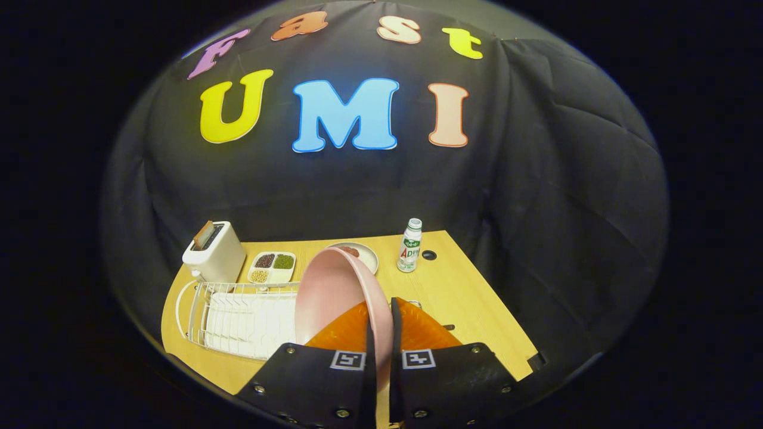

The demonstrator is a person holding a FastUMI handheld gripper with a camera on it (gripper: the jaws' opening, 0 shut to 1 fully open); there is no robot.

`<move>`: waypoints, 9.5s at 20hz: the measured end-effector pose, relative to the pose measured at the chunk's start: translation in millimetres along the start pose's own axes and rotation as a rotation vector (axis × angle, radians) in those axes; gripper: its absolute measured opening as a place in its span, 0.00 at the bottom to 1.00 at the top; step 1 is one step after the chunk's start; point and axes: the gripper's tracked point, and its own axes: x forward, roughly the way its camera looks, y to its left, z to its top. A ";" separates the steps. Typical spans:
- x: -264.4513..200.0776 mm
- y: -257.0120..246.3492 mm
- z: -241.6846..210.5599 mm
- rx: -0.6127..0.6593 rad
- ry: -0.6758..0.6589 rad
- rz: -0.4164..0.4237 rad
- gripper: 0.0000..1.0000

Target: Take the plate from the dish rack, then take the spoon from the basket and place it into the plate.

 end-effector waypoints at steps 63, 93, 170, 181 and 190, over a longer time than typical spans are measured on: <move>18.8 -121.7 -57.6 0.014 -0.489 0.313 0.38; 173.2 -67.3 -104.8 0.047 -0.411 0.375 0.15; -7.3 149.8 -152.8 -0.200 -0.164 0.627 0.15; -14.1 64.5 -82.9 -0.095 -0.309 0.509 0.15; -36.8 -29.1 -7.7 -0.051 -0.492 0.348 0.72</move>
